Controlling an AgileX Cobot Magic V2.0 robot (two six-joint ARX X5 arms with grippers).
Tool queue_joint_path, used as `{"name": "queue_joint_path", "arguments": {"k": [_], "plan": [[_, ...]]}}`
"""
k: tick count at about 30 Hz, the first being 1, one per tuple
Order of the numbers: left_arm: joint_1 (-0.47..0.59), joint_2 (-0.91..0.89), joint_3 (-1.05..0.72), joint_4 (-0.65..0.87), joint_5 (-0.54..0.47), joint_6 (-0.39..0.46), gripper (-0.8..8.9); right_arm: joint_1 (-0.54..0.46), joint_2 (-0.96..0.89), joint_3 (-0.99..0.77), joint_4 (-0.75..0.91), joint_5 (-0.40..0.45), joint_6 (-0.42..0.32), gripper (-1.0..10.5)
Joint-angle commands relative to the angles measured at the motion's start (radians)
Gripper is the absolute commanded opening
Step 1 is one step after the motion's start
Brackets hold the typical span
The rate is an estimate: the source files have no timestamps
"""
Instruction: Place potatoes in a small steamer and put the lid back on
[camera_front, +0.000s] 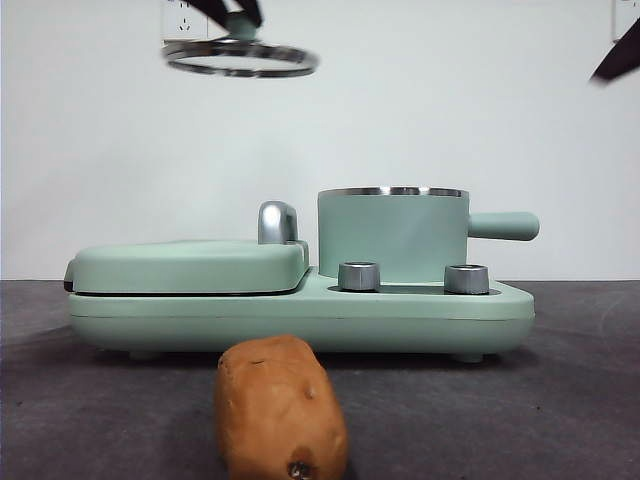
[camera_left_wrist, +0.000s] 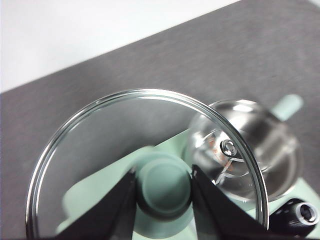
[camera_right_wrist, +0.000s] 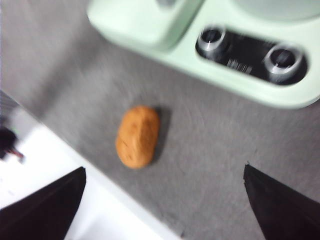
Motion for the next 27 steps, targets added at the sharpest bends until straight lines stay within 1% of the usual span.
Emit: {"name": "queue_joint_path", "arguments": {"k": [1,2,6,8,11,15,20,27], "plan": [[0.029,-0.004,0.037,0.007,0.001,0.010,0.05,0.131,0.088,0.020,0.007,0.082,0.079,4.9],[0.044,-0.004,0.037,0.001,0.001,0.010,0.05,0.179,0.130,0.024,0.010,0.116,0.101,4.9],[0.088,-0.004,0.037,0.000,0.001,0.011,0.05,0.307,0.271,0.049,0.029,0.180,0.145,4.9],[0.109,-0.004,0.037,-0.002,0.001,0.011,0.05,0.360,0.345,0.069,0.051,0.195,0.171,4.9],[0.137,-0.004,0.037,-0.005,0.001,0.011,0.05,0.409,0.447,0.108,0.075,0.195,0.196,4.9],[0.165,-0.004,0.037,-0.008,0.001,0.011,0.05,0.449,0.571,0.172,0.081,0.195,0.210,4.9],[0.193,-0.004,0.037,-0.011,0.002,0.011,0.04,0.470,0.694,0.235,0.098,0.204,0.231,4.9],[0.216,-0.004,0.037,-0.014,0.001,0.015,0.05,0.475,0.789,0.244,0.138,0.225,0.251,4.9]]}}
